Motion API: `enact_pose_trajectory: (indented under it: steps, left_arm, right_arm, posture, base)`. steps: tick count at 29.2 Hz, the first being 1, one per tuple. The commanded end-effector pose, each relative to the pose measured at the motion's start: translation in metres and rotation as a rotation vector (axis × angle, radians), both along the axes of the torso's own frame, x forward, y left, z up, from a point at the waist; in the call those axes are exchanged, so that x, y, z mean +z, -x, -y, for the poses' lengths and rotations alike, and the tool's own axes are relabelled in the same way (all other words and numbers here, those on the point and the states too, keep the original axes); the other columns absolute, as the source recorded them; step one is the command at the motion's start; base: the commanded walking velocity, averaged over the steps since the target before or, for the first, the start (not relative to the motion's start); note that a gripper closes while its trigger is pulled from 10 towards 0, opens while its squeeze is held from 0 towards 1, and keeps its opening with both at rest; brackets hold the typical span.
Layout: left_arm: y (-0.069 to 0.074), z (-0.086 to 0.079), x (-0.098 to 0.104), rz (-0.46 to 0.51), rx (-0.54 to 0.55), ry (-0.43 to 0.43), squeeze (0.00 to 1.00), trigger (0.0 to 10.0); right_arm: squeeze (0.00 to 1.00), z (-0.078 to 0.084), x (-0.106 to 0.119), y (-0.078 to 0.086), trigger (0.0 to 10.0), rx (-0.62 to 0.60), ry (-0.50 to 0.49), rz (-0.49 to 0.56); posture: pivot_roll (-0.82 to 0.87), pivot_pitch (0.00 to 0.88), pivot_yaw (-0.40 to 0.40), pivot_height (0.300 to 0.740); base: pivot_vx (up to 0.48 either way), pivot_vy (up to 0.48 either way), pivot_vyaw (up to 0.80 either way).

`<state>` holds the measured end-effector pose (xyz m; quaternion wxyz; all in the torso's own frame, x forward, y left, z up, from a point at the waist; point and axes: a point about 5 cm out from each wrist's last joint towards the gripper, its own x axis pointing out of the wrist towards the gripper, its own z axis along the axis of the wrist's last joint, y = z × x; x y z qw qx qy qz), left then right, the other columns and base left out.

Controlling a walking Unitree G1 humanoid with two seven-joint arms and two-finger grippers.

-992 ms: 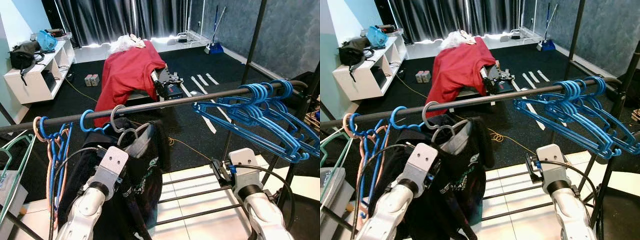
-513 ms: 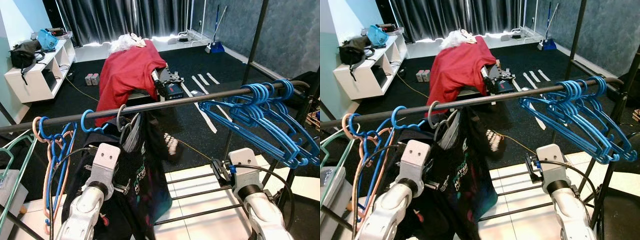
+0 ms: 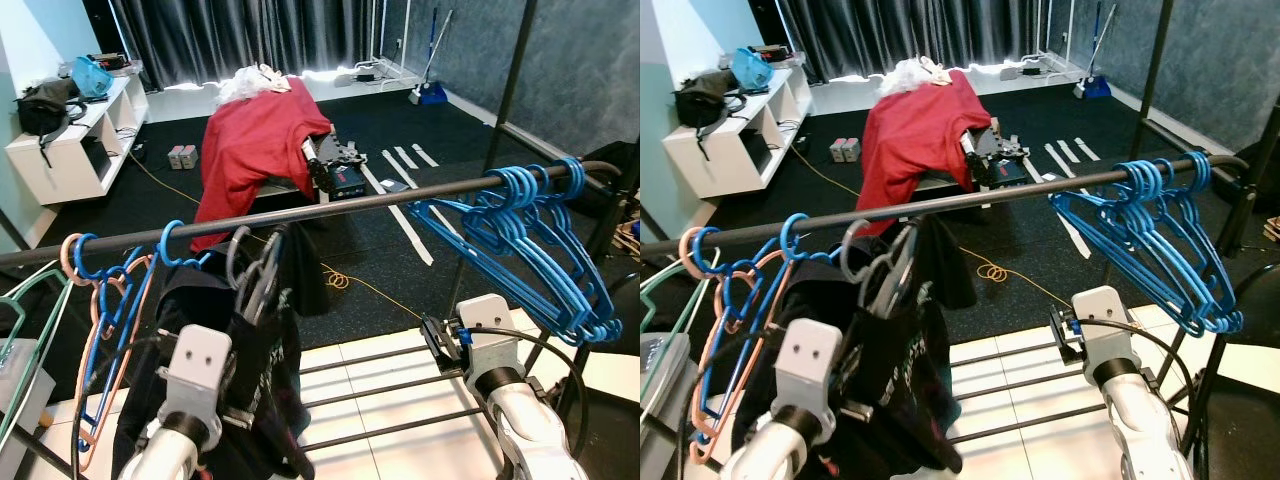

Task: Hang hanger

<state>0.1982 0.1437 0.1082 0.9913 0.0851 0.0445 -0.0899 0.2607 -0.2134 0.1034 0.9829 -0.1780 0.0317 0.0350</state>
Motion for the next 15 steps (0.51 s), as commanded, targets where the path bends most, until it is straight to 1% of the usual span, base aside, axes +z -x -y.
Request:
enact_pose_trajectory:
  steps: [1, 2, 5, 6, 7, 9, 10, 12, 13, 14, 15]
  left_arm:
    - [0.0, -0.001, 0.009, 0.054, -0.012, -0.02, 0.0, 10.0]
    - [0.001, -0.001, 0.011, 0.059, -0.019, 0.0, 0.0, 10.0]
    - [0.001, -0.001, 0.013, 0.063, -0.031, 0.005, 0.0, 10.0]
    - [0.0, -0.003, 0.013, 0.065, -0.054, -0.008, 0.0, 10.0]
    - [-0.001, -0.007, 0.013, 0.069, -0.067, -0.041, 0.0, 10.0]
    - [-0.001, -0.007, 0.013, 0.069, -0.067, -0.041, 0.0, 10.0]
    - [-0.004, -0.016, 0.013, 0.074, -0.082, -0.101, 0.0, 10.0]
    - [-0.004, -0.016, 0.013, 0.074, -0.082, -0.101, 0.0, 10.0]
    - [-0.011, -0.037, 0.016, 0.069, -0.069, -0.165, 0.0, 10.0]
    - [-0.011, -0.037, 0.016, 0.069, -0.069, -0.165, 0.0, 10.0]
    - [-0.018, -0.054, 0.022, 0.067, -0.061, -0.211, 0.0, 10.0]
  right_arm:
    - [0.0, -0.001, -0.004, 0.0, 10.0, 0.006, -0.001, -0.018]
    - [0.0, -0.001, -0.004, -0.001, 10.0, 0.005, 0.0, -0.017]
    - [0.0, 0.0, -0.003, -0.001, 10.0, 0.005, 0.0, -0.016]
    - [0.0, 0.0, -0.003, -0.001, 10.0, 0.004, -0.001, -0.012]
    - [0.0, 0.0, -0.002, -0.002, 10.0, 0.003, -0.007, -0.008]
    - [0.0, 0.0, -0.002, -0.002, 10.0, 0.003, -0.007, -0.008]
    - [0.0, 0.001, -0.001, -0.002, 10.0, 0.003, -0.025, -0.008]
    - [0.0, 0.001, -0.001, -0.002, 10.0, 0.003, -0.025, -0.008]
    - [0.0, 0.001, -0.001, -0.002, 10.0, 0.007, -0.049, -0.011]
    - [0.0, 0.001, -0.001, -0.002, 10.0, 0.007, -0.049, -0.011]
    - [0.0, 0.001, -0.001, -0.003, 10.0, 0.014, -0.067, -0.014]
  posture:
    - [-0.11, 0.0, 0.052, 0.74]
    - [-0.11, 0.0, 0.051, 0.74]
    - [-0.11, 0.0, 0.051, 0.74]
    - [-0.11, 0.0, 0.051, 0.74]
    - [-0.11, 0.0, 0.051, 0.74]
    - [-0.11, 0.0, 0.051, 0.74]
    - [-0.11, 0.0, 0.051, 0.74]
    - [-0.11, 0.0, 0.051, 0.74]
    - [-0.1, 0.0, 0.055, 0.74]
    - [-0.1, 0.0, 0.055, 0.74]
    - [-0.1, 0.0, 0.057, 0.74]
  base:
    - [0.0, 0.0, 0.0]
    - [-0.292, 0.0, 0.0]
    - [-0.365, 0.0, 0.0]
    - [-0.458, 0.0, 0.0]
    - [-0.345, 0.0, 0.0]
    - [-0.345, 0.0, 0.0]
    - [-0.371, 0.0, 0.0]
    - [-0.371, 0.0, 0.0]
    - [-0.371, 0.0, 0.0]
    - [-0.371, 0.0, 0.0]
    - [-0.382, 0.0, 0.0]
